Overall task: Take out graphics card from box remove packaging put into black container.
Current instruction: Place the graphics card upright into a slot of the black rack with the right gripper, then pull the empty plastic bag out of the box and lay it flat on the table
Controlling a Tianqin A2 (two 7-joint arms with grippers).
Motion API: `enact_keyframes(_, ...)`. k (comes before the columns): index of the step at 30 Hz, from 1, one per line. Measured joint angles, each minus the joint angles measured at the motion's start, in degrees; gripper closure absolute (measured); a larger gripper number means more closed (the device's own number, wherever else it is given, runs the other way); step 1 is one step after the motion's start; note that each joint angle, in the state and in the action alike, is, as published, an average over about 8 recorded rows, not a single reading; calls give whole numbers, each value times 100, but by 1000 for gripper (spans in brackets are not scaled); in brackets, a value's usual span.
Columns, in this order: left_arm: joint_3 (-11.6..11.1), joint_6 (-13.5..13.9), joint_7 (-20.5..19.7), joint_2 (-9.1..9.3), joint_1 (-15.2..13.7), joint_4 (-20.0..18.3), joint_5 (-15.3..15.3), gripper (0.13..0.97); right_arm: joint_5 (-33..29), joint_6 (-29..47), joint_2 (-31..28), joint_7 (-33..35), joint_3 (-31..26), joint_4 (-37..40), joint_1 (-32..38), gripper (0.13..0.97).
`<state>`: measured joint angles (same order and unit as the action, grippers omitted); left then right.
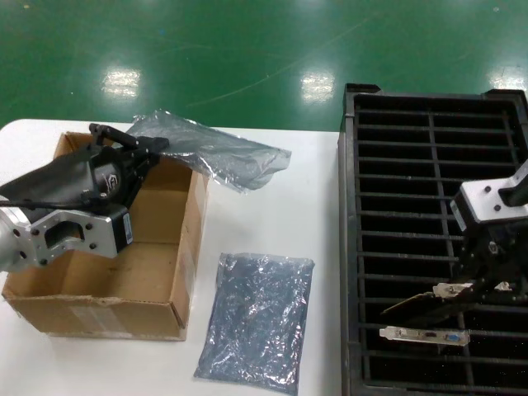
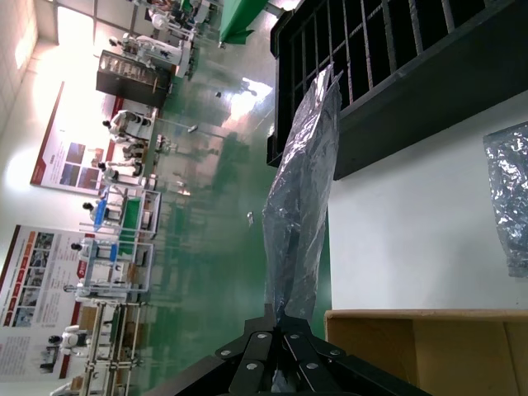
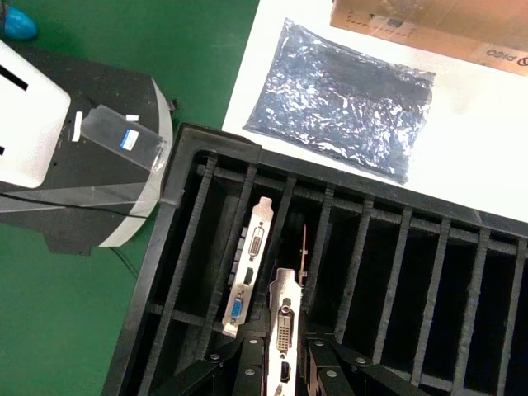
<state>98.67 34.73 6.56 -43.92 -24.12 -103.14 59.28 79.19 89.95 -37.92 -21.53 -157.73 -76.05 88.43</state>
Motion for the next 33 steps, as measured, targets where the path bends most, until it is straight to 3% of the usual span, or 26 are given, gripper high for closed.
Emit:
enact_keyframes(13,0,0,0,0,0,0,0,959,66,0,186,132,0,135,-72,870)
enact_keyframes(22,0,0,0,0,0,0,0,959,346,-1,-44,159,79,-102,-32,766)
enact_keyframes(30,0,0,0,0,0,0,0,959,458,-69,-557,156,657,-603,-384,595)
enact_keyframes(33,-2,4,-7,3,-1,-1,-4,959,460,-84,-605,161,720,-652,-431,595)
